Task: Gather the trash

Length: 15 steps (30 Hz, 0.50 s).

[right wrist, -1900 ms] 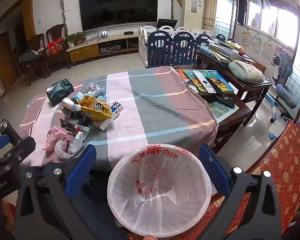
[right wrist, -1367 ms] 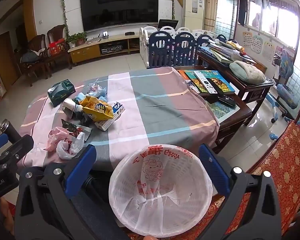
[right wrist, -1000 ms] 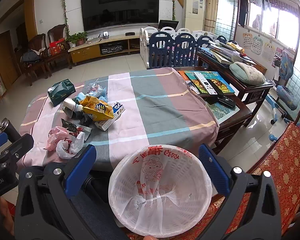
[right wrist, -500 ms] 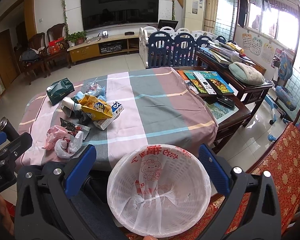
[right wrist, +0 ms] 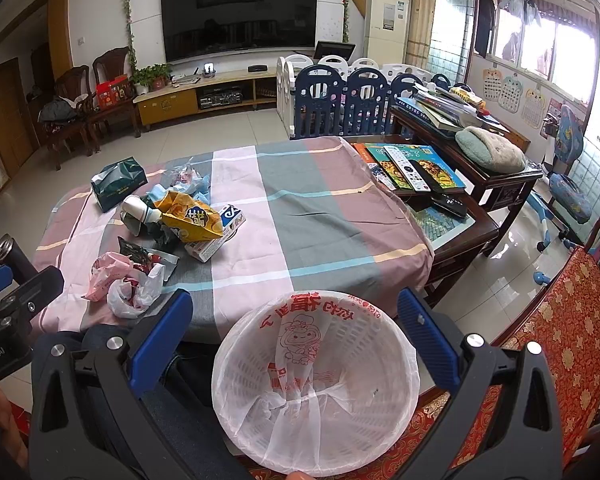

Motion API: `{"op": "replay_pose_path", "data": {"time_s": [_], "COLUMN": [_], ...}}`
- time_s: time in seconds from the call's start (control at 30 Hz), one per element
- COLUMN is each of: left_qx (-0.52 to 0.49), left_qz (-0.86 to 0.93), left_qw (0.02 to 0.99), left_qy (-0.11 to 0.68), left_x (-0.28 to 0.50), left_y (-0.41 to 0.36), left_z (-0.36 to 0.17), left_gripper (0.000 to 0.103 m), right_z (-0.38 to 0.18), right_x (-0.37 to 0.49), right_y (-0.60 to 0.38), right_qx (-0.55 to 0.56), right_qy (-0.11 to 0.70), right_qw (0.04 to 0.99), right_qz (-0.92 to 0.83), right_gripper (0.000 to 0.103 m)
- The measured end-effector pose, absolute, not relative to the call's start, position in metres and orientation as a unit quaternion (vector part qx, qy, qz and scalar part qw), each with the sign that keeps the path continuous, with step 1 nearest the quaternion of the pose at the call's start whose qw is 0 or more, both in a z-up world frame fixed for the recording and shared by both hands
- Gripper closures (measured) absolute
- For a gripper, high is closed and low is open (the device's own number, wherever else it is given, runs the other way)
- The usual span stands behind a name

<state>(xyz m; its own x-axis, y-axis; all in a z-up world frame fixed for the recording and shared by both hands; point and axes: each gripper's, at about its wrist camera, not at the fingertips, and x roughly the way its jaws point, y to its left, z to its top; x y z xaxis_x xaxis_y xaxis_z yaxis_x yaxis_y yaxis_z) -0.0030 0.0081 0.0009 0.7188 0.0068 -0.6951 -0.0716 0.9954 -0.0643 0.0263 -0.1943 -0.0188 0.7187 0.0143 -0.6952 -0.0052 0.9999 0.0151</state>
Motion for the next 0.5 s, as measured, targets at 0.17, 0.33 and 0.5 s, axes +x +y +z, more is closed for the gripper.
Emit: {"op": "replay_pose_path", "data": {"time_s": [0.17, 0.33, 0.5], "left_qx": [-0.045, -0.046, -0.049], "left_qz": [0.023, 0.023, 0.025], "left_qw": [0.925, 0.924, 0.923], "left_qy": [0.377, 0.378, 0.382], "left_x": [-0.0017, -0.0016, -0.0004], "left_y": [0.0082, 0.0088, 0.0112], "left_z": [-0.0008, -0.0017, -0.0034], "left_gripper": [0.003, 0.003, 0.003], "right_z": [-0.0210, -0.0213, -0.0242], "right_x": [0.0277, 0.0275, 0.0288], "right_y": [-0.1927, -0.1927, -0.1923], "right_qx": [0.003, 0.002, 0.000], "right_qy": [0.378, 0.376, 0.379], "right_qw": [0.926, 0.926, 0.925], "right_qz": [0.005, 0.004, 0.003], "right_gripper": [0.003, 0.003, 0.003]}}
